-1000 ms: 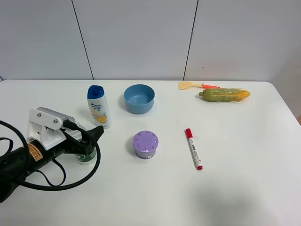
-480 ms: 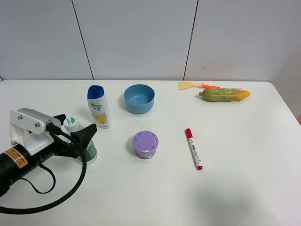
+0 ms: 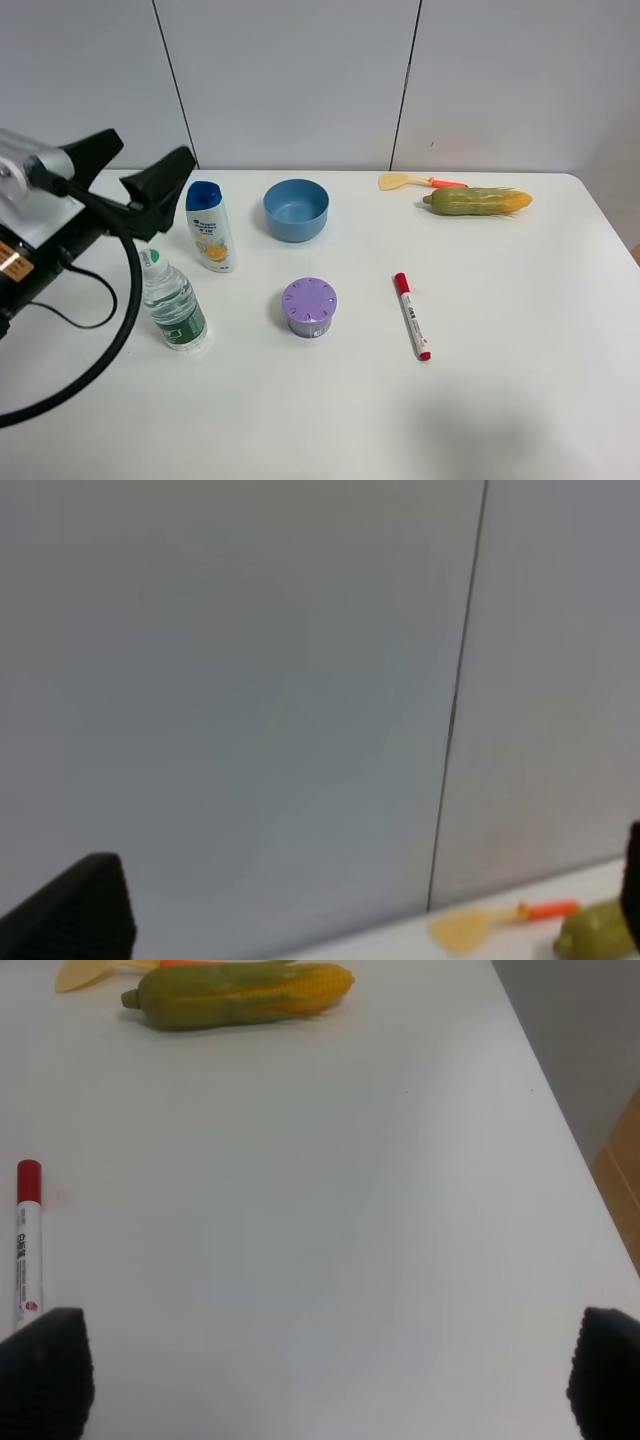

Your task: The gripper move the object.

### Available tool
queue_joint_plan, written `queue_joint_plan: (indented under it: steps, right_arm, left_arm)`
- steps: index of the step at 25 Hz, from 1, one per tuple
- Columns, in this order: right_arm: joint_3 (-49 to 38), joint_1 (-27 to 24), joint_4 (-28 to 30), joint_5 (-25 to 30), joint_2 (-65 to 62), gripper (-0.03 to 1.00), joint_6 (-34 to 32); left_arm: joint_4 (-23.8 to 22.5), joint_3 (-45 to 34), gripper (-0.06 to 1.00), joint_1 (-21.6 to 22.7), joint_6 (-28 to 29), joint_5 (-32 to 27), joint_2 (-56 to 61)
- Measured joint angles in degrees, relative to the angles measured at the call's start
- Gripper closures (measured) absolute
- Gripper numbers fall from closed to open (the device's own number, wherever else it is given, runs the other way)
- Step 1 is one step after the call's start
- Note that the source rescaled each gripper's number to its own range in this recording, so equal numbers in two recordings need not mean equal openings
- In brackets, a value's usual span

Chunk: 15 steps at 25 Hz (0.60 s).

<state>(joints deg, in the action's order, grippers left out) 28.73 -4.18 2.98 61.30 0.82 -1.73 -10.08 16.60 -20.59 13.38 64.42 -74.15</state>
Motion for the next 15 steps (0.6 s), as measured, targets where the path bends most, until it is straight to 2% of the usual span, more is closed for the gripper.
queue_joint_plan:
  steps: [4, 7, 11, 14, 15]
  right_arm:
    - [0.0, 0.0, 0.0, 0.0, 0.0, -0.03, 0.0]
    - [0.0, 0.0, 0.0, 0.0, 0.0, -0.03, 0.0]
    - [0.0, 0.0, 0.0, 0.0, 0.0, -0.03, 0.0]
    - [0.0, 0.0, 0.0, 0.0, 0.0, -0.03, 0.0]
    - [0.0, 0.0, 0.0, 0.0, 0.0, -0.03, 0.0]
  left_arm:
    - [-1.3, 10.8, -0.04, 0.0, 1.6, -15.0, 2.1]
    - [-2.7, 20.1, -0.04, 0.0, 2.6, -28.7, 2.7]
    - [-3.3, 33.0, -0.04, 0.0, 2.8, -51.7, 2.8]
    - [-3.4, 41.5, -0.04, 0.2, 2.7, -71.0, 2.9]
    - [-3.6, 43.9, -0.04, 0.7, 2.2, -75.6, 2.9]
